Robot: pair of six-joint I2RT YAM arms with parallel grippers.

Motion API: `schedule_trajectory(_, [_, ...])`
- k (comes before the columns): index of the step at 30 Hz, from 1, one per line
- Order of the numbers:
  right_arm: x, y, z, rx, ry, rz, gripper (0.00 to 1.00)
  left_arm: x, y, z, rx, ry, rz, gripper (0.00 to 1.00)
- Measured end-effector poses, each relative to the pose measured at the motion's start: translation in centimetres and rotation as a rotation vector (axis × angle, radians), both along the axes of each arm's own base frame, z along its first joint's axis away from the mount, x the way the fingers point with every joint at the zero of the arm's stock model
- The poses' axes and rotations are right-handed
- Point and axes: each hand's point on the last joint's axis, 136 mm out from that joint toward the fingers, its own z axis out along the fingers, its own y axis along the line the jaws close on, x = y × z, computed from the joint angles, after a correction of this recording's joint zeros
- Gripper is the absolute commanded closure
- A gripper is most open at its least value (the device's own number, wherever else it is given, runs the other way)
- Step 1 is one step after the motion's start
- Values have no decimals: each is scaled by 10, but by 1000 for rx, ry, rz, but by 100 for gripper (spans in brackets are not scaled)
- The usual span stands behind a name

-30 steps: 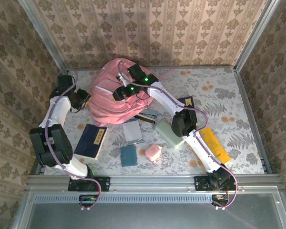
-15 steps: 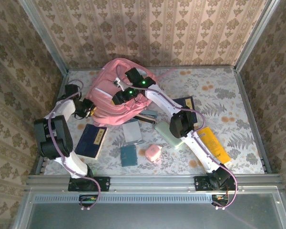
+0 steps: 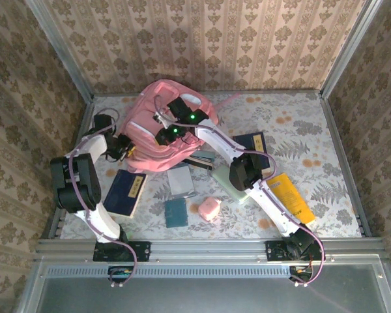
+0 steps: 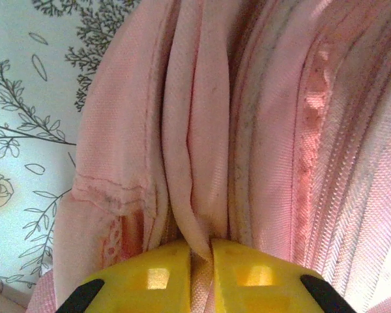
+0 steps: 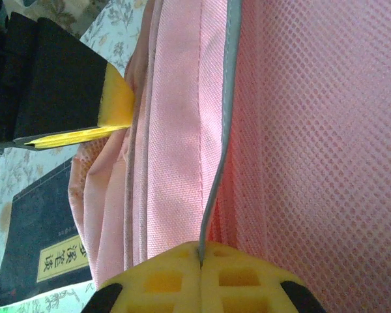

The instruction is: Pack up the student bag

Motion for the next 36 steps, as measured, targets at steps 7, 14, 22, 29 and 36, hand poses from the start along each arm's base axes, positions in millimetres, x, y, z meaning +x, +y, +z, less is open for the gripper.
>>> schedule_trajectory(7, [27, -13, 37, 47, -8, -137, 100, 9, 5, 64, 28, -136, -11, 80])
schedule_trajectory(14, [67, -59, 117, 118, -99, -304, 100, -3, -21, 202, 85, -478, -84, 74])
schedule_trajectory(22, [108, -154, 228, 233, -260, -496, 100, -37, -48, 274, 138, -657, -181, 73])
schedule_trajectory(29, [112, -239, 294, 253, -345, -628, 100, -46, -47, 262, 161, -626, -200, 72])
schedule_trajectory(36, [98, -328, 352, 273, -418, -749, 100, -57, -48, 260, 166, -620, -221, 71])
